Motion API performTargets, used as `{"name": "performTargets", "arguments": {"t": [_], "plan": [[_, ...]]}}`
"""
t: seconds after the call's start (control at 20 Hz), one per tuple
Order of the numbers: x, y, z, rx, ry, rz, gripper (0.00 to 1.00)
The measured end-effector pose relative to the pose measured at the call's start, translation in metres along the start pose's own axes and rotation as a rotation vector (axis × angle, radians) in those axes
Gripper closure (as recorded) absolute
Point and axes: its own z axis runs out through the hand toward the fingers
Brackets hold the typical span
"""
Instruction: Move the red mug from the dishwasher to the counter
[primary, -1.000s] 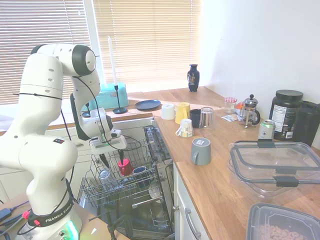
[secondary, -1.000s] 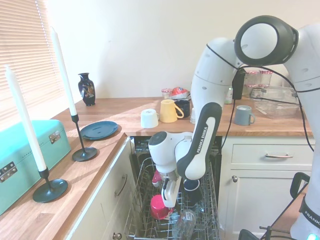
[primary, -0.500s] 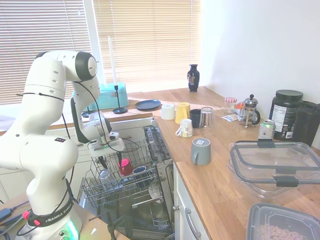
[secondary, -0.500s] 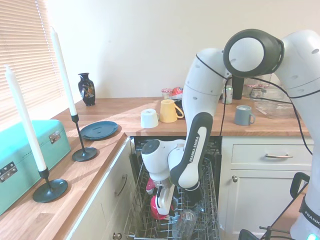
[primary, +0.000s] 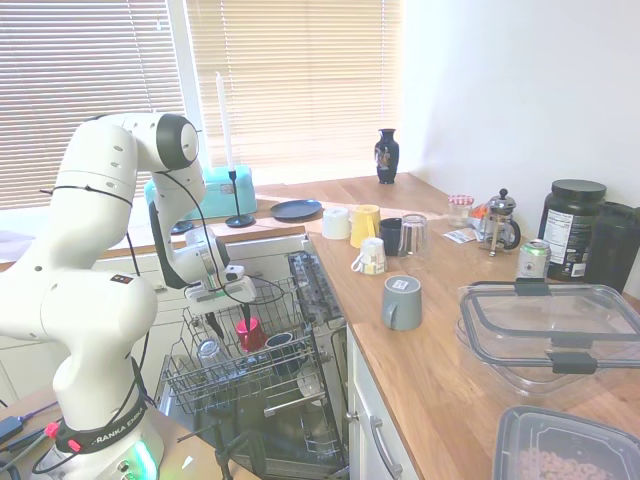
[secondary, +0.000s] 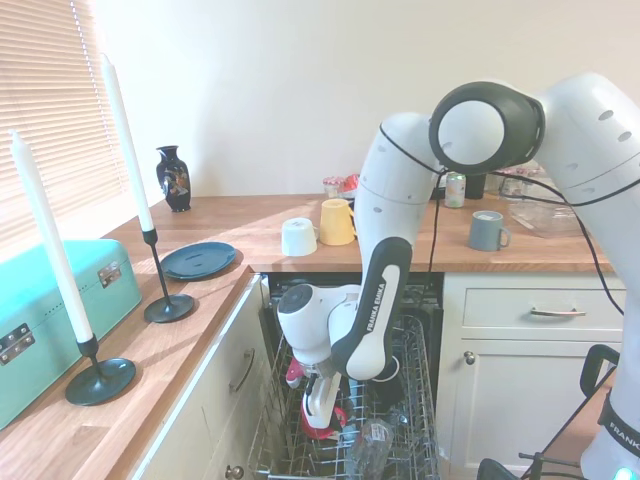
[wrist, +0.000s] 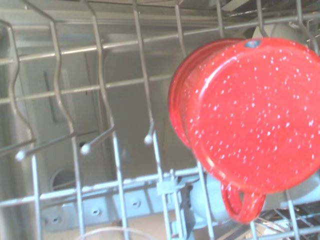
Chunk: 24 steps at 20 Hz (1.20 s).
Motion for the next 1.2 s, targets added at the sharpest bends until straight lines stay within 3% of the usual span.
{"name": "performTargets", "arguments": {"t": [1.05, 1.1, 1.2], "plan": [[0.021, -0.006, 0.057, 0.011, -0.003, 0.02, 0.0], [0.021, -0.006, 0.058, 0.012, -0.003, 0.02, 1.0], [0.023, -0.007, 0.06, 0.013, -0.001, 0.021, 1.0]]}}
